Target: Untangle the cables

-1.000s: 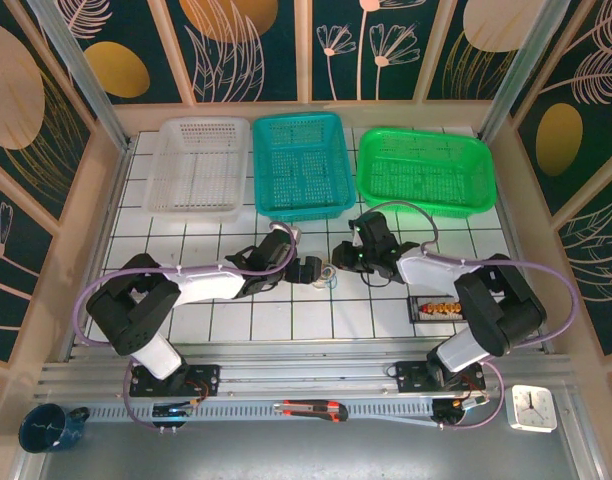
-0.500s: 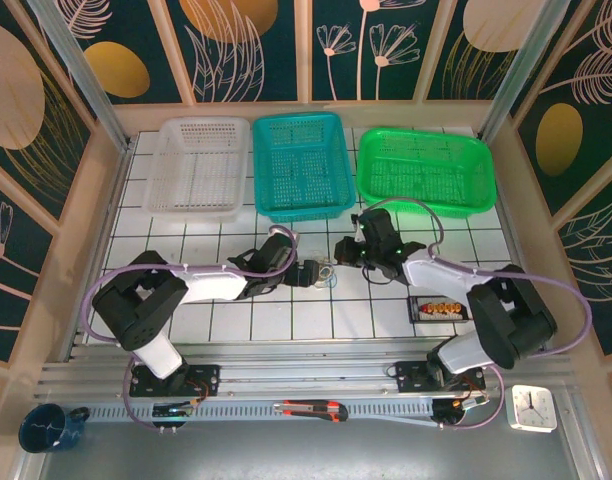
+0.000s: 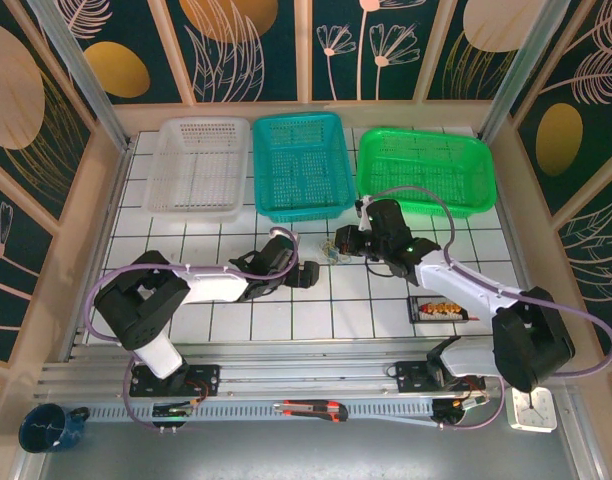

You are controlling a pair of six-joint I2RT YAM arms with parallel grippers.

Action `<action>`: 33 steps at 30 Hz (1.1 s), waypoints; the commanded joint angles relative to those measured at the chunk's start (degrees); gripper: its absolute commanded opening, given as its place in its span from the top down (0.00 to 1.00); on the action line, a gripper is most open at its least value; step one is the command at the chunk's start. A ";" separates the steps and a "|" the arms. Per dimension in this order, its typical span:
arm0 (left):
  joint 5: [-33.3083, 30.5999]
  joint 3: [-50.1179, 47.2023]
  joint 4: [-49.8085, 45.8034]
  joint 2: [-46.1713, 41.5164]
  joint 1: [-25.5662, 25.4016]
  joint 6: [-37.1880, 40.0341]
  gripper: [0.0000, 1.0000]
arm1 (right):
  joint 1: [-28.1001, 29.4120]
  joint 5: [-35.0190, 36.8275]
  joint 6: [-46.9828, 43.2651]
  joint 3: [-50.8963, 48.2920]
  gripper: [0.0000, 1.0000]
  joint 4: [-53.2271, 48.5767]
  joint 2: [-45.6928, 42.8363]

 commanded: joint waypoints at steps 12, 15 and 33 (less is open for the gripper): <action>3.55 -5.33 4.92 -16.83 0.27 10.80 0.01 | 0.43 -3.81 0.14 4.56 1.00 0.15 0.18; 5.65 -6.58 10.12 -16.97 0.25 12.31 0.01 | 0.58 -4.52 0.22 5.22 1.00 0.44 1.12; 4.64 -9.23 28.56 -8.51 0.73 14.53 0.01 | 3.53 -6.74 3.06 6.54 1.00 3.63 3.76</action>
